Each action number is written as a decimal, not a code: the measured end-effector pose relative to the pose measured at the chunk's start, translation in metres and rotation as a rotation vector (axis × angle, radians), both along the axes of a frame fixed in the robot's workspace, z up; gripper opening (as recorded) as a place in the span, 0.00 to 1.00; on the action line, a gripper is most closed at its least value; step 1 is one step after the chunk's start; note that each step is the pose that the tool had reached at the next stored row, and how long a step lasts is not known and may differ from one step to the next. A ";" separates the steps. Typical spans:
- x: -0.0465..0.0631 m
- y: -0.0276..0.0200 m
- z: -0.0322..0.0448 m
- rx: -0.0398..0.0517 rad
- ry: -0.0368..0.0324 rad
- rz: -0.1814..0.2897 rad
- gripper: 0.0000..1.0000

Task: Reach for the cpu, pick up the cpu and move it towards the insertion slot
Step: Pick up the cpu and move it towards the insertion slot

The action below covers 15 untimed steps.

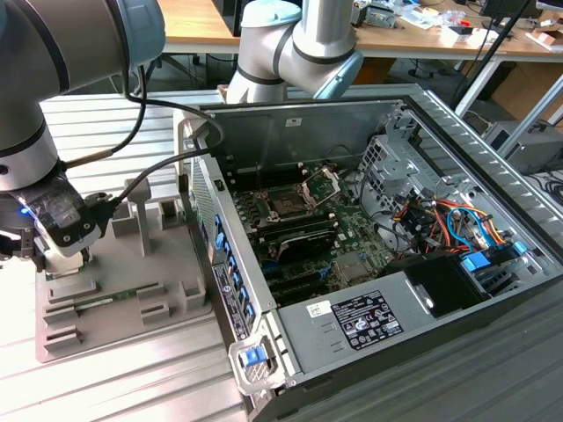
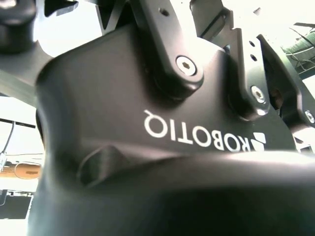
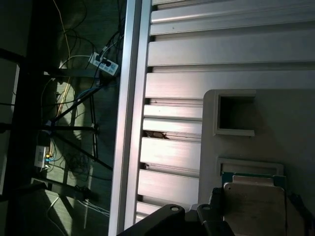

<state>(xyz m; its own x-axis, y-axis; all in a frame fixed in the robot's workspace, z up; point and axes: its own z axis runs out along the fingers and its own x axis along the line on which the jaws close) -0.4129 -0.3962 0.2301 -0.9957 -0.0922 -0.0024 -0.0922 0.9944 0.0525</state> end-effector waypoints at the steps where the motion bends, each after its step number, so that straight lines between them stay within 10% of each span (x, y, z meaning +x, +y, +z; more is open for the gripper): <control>1: 0.000 0.0000 0.0005 0.0001 -0.0001 0.000 0.54; 15: 0.000 0.0000 0.0050 0.0001 -0.0001 0.000 0.54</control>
